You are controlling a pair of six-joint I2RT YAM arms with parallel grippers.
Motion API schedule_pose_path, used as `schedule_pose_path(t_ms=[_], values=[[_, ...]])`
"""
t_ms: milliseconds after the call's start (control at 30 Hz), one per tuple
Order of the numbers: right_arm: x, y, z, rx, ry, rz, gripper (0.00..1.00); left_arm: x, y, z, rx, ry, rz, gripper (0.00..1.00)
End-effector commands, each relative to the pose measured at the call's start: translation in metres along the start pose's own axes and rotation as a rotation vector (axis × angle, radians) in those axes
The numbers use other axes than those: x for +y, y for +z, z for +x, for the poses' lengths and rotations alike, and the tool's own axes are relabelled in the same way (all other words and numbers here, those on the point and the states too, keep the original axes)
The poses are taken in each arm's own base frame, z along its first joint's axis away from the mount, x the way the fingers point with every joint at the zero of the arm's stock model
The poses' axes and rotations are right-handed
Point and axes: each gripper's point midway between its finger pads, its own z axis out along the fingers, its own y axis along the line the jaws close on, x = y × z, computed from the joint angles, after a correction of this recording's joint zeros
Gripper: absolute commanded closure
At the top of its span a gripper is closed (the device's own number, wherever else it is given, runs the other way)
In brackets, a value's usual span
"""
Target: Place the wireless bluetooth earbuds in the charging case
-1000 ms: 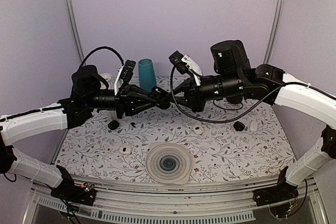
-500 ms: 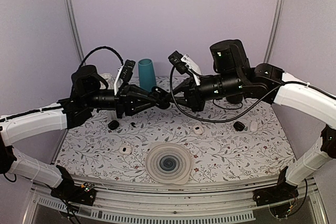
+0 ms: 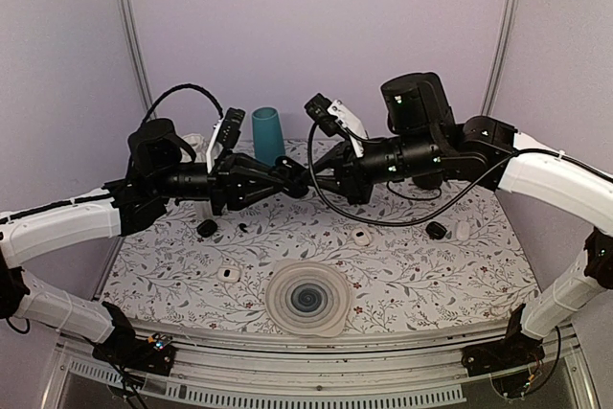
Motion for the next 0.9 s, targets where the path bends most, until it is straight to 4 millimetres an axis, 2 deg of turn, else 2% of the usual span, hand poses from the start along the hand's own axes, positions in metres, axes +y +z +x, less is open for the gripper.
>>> schedule_pose_path(t_ms=[0, 200, 333, 600, 867], values=[[0.004, 0.007, 0.012, 0.058, 0.002, -0.016, 0.97, -0.004, -0.007, -0.024, -0.073, 0.057, -0.024, 1.0], [0.024, 0.002, 0.0, 0.01, -0.033, -0.096, 0.96, 0.008, -0.002, -0.015, -0.051, 0.008, -0.04, 1.0], [0.023, 0.004, 0.005, 0.025, -0.036, -0.089, 0.96, 0.01, -0.001, -0.014, -0.052, 0.004, -0.049, 1.0], [0.006, 0.013, 0.025, 0.08, -0.03, -0.009, 0.97, 0.005, -0.005, -0.023, -0.082, 0.001, -0.029, 1.0], [0.014, 0.007, 0.011, 0.035, -0.045, -0.041, 0.92, 0.012, -0.003, -0.018, -0.072, -0.03, -0.03, 1.0]])
